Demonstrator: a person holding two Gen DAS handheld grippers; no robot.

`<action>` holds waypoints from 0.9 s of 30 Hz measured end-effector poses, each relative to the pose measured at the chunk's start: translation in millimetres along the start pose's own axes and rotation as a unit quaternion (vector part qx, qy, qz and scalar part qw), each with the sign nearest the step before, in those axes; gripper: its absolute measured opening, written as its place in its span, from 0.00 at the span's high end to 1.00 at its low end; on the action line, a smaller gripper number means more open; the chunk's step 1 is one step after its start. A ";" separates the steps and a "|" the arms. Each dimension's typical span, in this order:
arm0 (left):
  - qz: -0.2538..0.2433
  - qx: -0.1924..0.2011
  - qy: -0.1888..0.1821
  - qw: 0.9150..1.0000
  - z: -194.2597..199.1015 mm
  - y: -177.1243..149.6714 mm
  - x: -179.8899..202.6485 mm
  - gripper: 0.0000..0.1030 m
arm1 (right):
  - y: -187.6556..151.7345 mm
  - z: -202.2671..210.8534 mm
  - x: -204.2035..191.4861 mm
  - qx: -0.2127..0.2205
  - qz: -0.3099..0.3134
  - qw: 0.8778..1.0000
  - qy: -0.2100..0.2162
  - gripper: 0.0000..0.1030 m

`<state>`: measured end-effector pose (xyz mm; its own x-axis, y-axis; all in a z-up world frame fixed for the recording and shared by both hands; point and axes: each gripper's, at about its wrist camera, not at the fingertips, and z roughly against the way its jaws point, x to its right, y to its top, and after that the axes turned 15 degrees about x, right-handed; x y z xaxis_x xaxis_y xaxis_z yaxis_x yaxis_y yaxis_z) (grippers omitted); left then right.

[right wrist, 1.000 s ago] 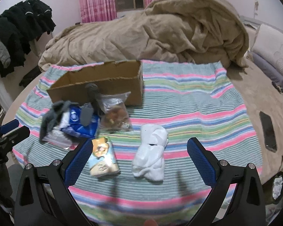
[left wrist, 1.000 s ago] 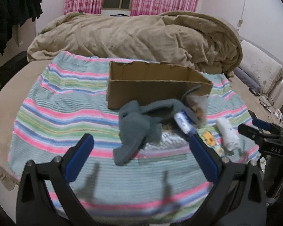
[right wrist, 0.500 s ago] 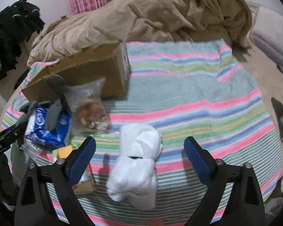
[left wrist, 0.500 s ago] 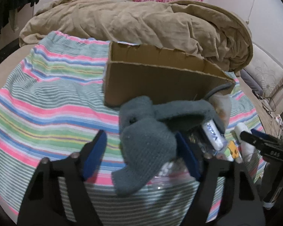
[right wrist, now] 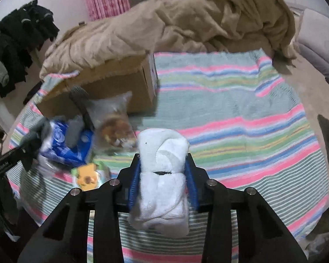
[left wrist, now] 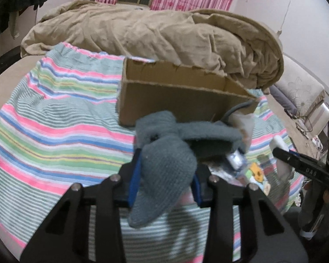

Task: Organize objects
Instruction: 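Grasp the grey glove with the left gripper while the right grasps the white towel, drop both in box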

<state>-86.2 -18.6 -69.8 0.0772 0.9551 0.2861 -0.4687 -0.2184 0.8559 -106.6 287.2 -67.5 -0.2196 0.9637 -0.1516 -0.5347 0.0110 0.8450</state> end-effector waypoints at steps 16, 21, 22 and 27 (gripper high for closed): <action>-0.024 0.077 -0.040 0.996 17.8 86.1 38.8 0.61 | 107.6 -9.5 -53.1 0.074 0.061 0.994 0.054 0.62; -0.033 0.064 -0.042 0.997 -23.0 100.3 43.8 0.61 | 124.2 -44.4 -66.0 0.067 0.085 0.992 0.061 0.62; -0.030 0.057 -0.039 0.997 -34.8 100.9 42.1 0.61 | 126.9 -53.8 -68.9 0.065 0.091 0.992 0.060 0.62; -0.004 0.002 -0.023 1.000 -95.6 90.4 27.9 0.60 | 123.0 -96.4 -67.5 0.037 0.077 0.994 0.072 0.61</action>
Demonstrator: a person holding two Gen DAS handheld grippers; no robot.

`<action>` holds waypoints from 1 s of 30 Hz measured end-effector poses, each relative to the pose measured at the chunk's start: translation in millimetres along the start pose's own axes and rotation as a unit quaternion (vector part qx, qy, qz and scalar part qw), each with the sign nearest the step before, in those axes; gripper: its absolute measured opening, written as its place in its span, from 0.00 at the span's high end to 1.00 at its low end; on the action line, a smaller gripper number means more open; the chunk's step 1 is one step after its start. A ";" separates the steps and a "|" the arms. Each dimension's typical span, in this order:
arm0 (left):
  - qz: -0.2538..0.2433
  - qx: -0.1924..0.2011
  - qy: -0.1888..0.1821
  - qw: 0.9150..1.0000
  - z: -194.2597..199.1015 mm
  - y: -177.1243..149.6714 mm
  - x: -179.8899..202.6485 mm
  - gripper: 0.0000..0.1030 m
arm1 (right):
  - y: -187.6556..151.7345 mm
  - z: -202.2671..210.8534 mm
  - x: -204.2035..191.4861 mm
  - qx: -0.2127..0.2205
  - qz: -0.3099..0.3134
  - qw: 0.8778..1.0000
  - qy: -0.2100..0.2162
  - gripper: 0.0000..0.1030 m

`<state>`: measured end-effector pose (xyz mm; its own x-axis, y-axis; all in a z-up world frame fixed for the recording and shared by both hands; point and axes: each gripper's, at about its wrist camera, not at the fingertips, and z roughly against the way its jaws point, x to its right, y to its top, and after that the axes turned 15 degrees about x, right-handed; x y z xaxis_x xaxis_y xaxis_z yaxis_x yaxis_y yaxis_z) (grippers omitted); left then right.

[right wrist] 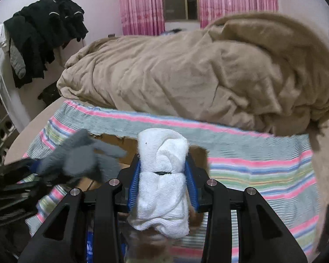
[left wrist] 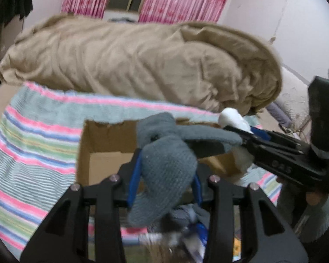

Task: Organize objects
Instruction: 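Grasp the grey glove with the left gripper while the right grasps the white towel, drop both in box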

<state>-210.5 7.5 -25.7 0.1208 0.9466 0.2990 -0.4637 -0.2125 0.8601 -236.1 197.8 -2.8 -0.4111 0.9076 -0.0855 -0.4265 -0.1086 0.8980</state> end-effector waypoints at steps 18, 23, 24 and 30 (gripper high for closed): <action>-0.008 -0.021 0.050 0.999 3.1 -12.9 0.4 0.27 | -17.6 -1.0 7.7 0.020 -0.030 0.999 0.013 0.20; -0.011 -0.002 0.051 0.999 56.9 -10.8 10.8 0.26 | -18.0 48.8 11.9 0.037 -0.058 0.998 -0.002 0.20; -0.010 0.001 0.054 0.999 69.5 -10.8 12.9 0.26 | -19.4 59.7 11.8 0.037 -0.062 0.997 -0.005 0.20; -0.006 0.031 0.053 0.998 151.4 -6.5 25.1 0.21 | -21.5 129.8 -2.1 0.046 -0.054 0.997 -0.028 0.20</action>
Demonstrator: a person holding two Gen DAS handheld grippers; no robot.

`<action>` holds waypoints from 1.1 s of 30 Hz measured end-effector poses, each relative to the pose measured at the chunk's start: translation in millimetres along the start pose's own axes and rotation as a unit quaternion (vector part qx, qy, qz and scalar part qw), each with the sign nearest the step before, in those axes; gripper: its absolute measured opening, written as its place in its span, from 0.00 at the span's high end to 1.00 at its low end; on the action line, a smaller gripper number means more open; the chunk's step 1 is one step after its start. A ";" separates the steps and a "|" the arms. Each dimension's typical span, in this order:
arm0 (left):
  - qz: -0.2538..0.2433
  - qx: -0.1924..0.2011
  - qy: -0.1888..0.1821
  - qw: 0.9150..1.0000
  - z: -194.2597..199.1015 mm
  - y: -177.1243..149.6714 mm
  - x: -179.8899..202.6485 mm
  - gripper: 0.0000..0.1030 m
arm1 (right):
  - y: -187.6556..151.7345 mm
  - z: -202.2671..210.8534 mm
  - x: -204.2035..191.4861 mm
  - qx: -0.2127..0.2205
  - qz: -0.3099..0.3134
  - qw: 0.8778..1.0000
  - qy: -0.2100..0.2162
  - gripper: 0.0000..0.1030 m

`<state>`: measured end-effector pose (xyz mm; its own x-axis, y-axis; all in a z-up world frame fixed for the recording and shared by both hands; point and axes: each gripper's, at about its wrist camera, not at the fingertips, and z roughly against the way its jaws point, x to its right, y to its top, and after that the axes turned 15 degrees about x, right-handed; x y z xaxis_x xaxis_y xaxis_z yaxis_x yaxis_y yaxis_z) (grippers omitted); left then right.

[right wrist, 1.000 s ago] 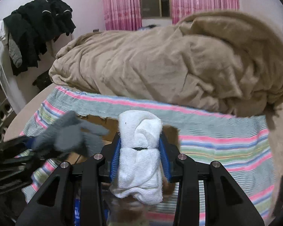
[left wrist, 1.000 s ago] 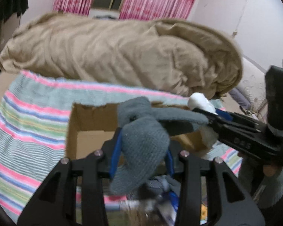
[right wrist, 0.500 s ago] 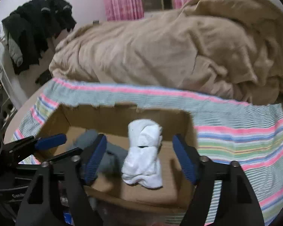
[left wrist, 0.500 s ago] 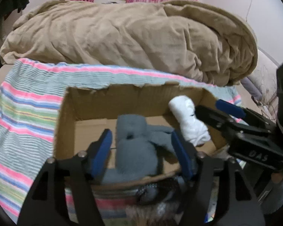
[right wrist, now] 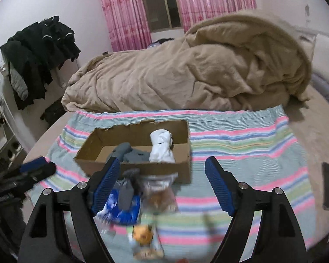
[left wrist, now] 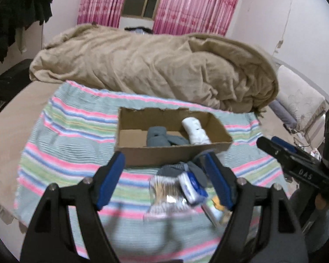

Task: Organize objects
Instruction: 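Grasp the grey glove with the left gripper while the right grasps the white towel, drop both in box, then grasp the cotton swab bag with the left gripper while the right grasps the tissue pack, place both in box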

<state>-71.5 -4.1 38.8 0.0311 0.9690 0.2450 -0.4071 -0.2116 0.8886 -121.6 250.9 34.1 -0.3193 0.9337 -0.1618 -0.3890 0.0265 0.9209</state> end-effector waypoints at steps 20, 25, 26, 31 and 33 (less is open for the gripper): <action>-0.016 -0.080 0.020 0.996 31.4 -79.8 -6.4 0.17 | -69.7 60.0 -33.9 -0.074 0.043 0.996 0.017 0.20; -0.026 -0.096 0.009 0.995 -0.1 -97.7 1.1 0.17 | -93.6 37.4 -35.7 -0.096 0.061 0.993 0.018 0.20; -0.025 -0.100 0.005 0.995 -6.0 -100.3 2.8 0.17 | -96.1 33.0 -34.7 -0.100 0.060 0.993 0.019 0.20; -0.030 -0.112 -0.009 0.993 -30.2 -105.6 9.6 0.17 | -107.3 13.9 -35.3 -0.116 0.073 0.990 0.022 0.20; -0.034 -0.116 -0.012 0.993 -40.2 -106.3 11.7 0.17 | -111.7 5.8 -32.9 -0.123 0.071 0.990 0.023 0.20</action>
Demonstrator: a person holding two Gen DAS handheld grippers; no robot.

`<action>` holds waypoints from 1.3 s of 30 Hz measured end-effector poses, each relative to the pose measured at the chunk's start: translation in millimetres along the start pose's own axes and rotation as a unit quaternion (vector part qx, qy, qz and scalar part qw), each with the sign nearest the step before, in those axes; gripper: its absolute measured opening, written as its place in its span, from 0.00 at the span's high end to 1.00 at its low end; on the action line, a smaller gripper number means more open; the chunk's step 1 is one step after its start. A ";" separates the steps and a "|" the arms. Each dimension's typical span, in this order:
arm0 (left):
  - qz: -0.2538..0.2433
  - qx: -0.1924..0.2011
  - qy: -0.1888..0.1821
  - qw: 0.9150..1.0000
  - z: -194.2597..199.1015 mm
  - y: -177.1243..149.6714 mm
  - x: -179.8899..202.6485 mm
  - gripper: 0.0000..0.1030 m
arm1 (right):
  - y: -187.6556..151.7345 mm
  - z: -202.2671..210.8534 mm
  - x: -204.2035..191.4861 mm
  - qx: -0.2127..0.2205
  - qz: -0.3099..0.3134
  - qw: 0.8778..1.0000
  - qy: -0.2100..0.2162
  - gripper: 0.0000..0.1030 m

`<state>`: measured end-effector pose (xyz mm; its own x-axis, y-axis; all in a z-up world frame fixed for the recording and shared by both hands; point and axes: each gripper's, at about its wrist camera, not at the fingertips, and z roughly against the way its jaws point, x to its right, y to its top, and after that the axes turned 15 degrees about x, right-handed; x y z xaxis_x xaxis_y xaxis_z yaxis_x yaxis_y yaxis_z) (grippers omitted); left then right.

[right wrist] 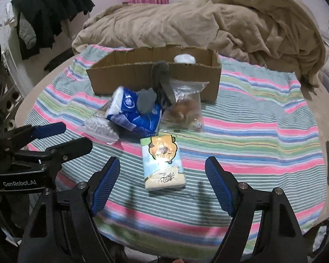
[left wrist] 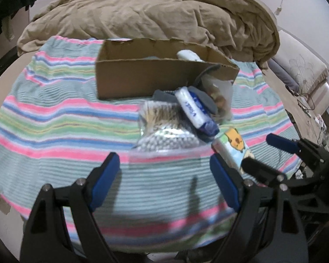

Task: Organize objects
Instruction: 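Grasp the cotton swab bag with the left gripper while the right grasps the tissue pack, place both in box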

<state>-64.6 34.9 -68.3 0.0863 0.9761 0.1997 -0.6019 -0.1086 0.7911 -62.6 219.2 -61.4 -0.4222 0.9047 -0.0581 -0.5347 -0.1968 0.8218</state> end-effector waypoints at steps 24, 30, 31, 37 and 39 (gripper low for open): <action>-0.047 -0.017 -0.055 0.997 -51.8 3.1 10.4 0.48 | -15.2 -37.5 24.4 -0.030 -0.038 0.999 0.025 0.53; -0.061 0.004 -0.064 0.996 -33.6 4.6 21.6 0.57 | -11.5 -25.3 24.2 -0.018 -0.042 0.999 0.027 0.53; -0.062 0.006 -0.065 0.996 -29.6 4.8 22.7 0.58 | -10.6 -22.6 23.6 -0.016 -0.042 0.999 0.028 0.53; -0.068 0.020 -0.060 0.996 0.0 3.8 27.2 0.58 | -7.0 -7.2 19.4 -0.004 -0.043 0.999 0.033 0.53; -0.065 0.024 -0.056 0.996 8.7 5.2 25.6 0.58 | -6.0 -3.3 17.6 -0.001 -0.044 0.998 0.033 0.53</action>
<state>-58.6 57.7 -54.0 0.2508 0.9556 0.1547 -0.5411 0.0058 0.8409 -69.2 235.1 -69.2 -0.4215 0.8913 -0.1670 -0.5736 -0.1194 0.8104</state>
